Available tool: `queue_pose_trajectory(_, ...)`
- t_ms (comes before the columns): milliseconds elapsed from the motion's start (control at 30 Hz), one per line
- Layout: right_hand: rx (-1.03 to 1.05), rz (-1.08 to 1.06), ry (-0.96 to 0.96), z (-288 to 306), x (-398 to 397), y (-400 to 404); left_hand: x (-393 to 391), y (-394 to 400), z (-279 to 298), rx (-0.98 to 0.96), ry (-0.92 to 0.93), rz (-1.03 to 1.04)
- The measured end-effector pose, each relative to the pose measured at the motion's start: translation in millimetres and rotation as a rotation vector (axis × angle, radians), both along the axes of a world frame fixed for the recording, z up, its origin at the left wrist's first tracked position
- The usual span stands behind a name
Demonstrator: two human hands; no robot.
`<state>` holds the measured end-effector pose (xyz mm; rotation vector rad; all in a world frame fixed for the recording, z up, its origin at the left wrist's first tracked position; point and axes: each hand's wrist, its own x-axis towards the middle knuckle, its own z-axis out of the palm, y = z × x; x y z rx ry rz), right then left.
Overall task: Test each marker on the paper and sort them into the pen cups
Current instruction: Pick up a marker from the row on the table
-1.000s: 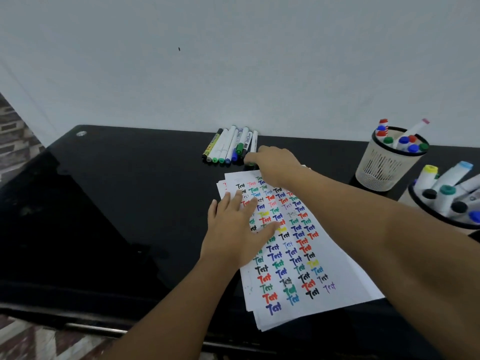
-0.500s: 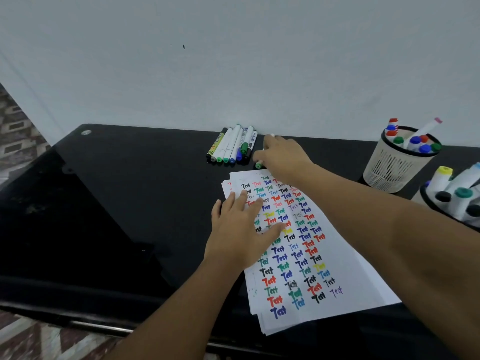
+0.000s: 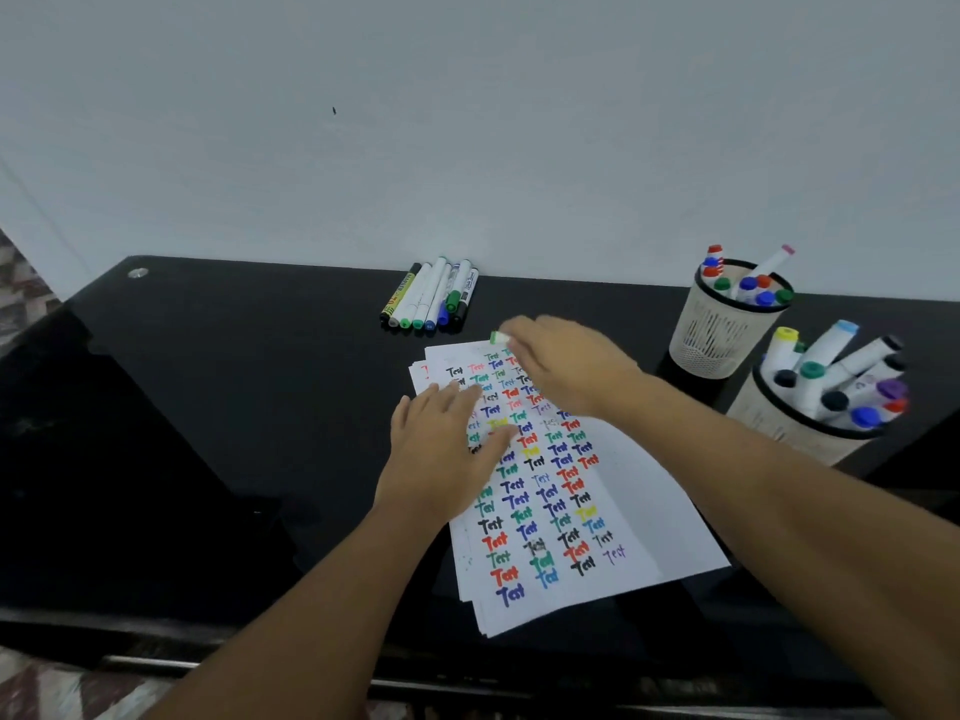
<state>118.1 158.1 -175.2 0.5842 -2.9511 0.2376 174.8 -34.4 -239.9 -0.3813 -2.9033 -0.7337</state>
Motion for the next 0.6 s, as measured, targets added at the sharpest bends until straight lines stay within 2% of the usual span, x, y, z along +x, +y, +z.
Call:
queue_pose_trajectory(100,-0.071,-0.026,-0.165,-10.8,25.6,11.2,-0.3,0.5,-1.7,0.052,0.056,0.0)
queue_pose_trajectory(167,-0.023,0.001,-0.212,-15.1,38.0,16.3,0.0,0.3,-3.1,0.065,0.095,-0.03)
queue_pose_trajectory(333,0.127,0.037,-0.228,-16.5,54.1,20.5,-0.3,-1.3,-8.0,0.031,0.199,-0.135)
queue_pose_trajectory(433,0.107,0.048,-0.2,-23.0,59.7,20.1,-2.7,-2.8,-12.1,0.03,0.27,-0.17)
queue_pose_trajectory(600,0.113,0.087,-0.13,-26.2,60.3,22.3,-3.5,-2.5,-13.6,0.025,0.277,-0.198)
